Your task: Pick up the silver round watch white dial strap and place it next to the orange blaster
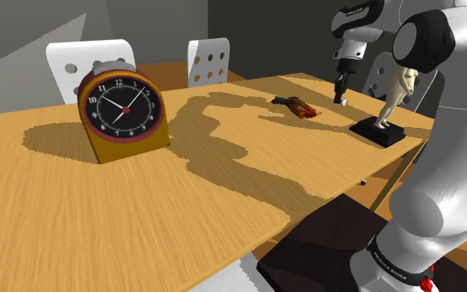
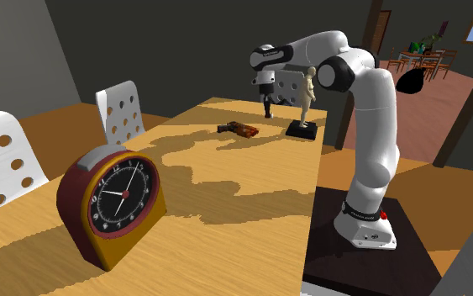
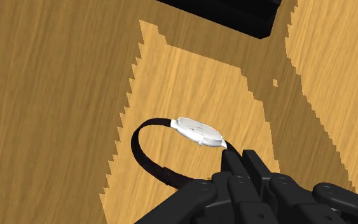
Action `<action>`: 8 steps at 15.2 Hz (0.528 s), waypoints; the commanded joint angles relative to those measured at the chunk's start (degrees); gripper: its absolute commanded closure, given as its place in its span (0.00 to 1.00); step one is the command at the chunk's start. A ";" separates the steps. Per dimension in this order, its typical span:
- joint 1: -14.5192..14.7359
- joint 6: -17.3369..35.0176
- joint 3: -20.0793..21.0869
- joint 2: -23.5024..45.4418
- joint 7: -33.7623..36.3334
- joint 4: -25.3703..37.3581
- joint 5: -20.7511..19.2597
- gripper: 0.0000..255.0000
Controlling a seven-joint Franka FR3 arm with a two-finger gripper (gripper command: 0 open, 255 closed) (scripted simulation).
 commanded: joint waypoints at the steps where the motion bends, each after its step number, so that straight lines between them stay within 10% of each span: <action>1: 0.04 1.49 0.03 0.17 -0.20 -1.32 0.07 1.00; 8: 0.25 6.55 0.22 0.88 -0.73 -5.78 0.42 1.00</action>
